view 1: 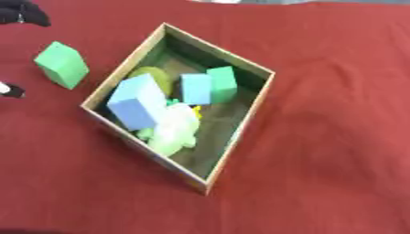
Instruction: Pick up objects on the table and place them in the box.
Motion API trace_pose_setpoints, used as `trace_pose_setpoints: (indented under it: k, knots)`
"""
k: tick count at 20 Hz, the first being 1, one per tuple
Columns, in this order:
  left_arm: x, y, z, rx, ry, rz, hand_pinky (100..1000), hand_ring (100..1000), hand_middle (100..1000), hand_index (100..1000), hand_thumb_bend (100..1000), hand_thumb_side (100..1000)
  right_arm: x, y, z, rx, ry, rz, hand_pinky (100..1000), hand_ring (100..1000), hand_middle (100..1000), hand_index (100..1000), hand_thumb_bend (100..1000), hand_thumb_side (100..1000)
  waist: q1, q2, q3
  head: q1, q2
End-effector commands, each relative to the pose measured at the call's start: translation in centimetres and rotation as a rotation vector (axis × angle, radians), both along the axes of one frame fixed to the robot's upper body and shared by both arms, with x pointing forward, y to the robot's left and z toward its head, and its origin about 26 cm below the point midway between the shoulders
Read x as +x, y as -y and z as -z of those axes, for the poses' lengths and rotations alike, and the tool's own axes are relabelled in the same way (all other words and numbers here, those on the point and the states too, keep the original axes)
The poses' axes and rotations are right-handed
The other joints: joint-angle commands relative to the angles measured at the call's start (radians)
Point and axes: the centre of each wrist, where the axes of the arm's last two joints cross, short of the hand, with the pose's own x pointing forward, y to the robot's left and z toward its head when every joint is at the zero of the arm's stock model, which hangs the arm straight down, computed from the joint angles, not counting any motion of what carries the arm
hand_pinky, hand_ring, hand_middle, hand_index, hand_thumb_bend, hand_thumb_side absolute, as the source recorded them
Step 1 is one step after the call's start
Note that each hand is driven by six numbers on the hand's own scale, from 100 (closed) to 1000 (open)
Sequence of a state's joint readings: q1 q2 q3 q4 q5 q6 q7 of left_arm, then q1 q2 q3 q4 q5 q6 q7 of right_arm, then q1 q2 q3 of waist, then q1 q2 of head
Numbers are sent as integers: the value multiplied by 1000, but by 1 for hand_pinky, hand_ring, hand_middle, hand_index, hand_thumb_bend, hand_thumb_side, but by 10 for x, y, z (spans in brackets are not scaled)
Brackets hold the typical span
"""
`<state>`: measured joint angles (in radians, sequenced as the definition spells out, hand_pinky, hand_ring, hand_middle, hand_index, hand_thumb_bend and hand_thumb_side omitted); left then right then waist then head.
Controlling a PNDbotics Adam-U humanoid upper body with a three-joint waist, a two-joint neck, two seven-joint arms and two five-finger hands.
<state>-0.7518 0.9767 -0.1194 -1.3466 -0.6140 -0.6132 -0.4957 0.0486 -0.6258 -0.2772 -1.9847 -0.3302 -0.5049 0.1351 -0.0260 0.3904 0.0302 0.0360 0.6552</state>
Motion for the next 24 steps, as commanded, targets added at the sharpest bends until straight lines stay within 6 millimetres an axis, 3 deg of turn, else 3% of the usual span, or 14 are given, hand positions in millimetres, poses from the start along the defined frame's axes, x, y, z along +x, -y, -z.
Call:
trace_pose_setpoints:
  k: [1,12,24]
  knots:
    - [-5,-9,-16,66,2,-5,972,983,911,958,710,332,-2,1,-8,-27,20,5,989,1000,569,817,100,470,17,-1,-5,12,-27]
    - [9,-25,-12,56,-17,-98,964,976,898,950,692,287,-1,-1,-7,-38,19,0,990,1000,566,818,100,470,24,24,-46,37,-41]
    - [18,-33,-5,94,-62,-178,957,973,906,939,655,118,1,-3,-7,-43,26,-11,992,1000,564,818,100,470,22,52,-66,61,-53]
